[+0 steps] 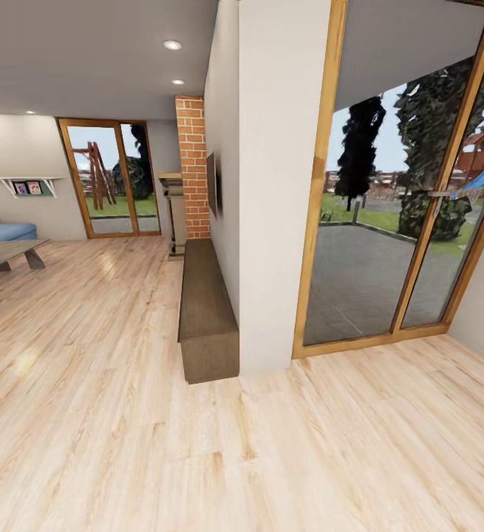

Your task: In the kitchen, take the Vidalia onion out of the sink, dice it on the chopping board with the paring knife, put the diced onion into the bowl on the countertop, then place both the paring knife and the chopping board into the sink.

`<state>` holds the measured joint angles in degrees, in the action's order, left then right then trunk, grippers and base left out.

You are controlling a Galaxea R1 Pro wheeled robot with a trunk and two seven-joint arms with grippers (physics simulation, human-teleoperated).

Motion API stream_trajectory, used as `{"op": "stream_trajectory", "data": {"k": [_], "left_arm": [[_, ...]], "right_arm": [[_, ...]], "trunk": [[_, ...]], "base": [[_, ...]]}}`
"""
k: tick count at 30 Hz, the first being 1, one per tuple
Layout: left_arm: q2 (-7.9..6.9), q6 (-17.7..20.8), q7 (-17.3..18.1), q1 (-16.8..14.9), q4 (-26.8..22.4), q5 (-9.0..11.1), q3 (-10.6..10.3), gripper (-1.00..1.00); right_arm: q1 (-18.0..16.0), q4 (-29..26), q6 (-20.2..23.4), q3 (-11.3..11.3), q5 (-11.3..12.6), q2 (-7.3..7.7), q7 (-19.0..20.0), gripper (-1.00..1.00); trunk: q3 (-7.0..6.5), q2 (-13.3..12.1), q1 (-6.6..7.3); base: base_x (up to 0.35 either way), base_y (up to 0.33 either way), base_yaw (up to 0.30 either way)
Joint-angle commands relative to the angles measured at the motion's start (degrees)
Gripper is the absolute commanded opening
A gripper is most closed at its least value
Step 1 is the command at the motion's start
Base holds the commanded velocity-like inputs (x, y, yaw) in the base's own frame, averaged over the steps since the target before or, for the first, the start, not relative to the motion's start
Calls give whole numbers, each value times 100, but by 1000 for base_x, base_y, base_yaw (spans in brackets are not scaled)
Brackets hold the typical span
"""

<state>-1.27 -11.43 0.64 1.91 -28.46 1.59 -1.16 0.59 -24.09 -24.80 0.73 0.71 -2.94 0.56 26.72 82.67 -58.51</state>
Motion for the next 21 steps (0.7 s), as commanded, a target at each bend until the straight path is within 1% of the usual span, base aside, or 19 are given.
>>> {"op": "stream_trajectory", "data": {"k": [1, 14, 17, 21], "left_arm": [[-3, -8, 7, 2, -6, 17, -13, 100], [4, -8, 7, 2, 45, 14, -16, 100], [4, -8, 11, 2, 63, 10, -16, 100], [4, -8, 9, 2, 69, 9, -16, 100]], "right_arm": [[3, -8, -7, 6, 9, 1, 6, 100], [3, -8, -7, 6, 9, -2, 12, 100], [3, -8, -7, 6, 9, -1, 14, 100], [3, -8, -7, 6, 13, 2, 15, 100]], "trunk": [[-15, -39, 22], [-248, -561, 308], [-303, -681, 374], [-381, -841, 462]], "base": [[0, 0, 0], [0, 0, -2], [0, 0, -146], [0, 0, -249]]}}
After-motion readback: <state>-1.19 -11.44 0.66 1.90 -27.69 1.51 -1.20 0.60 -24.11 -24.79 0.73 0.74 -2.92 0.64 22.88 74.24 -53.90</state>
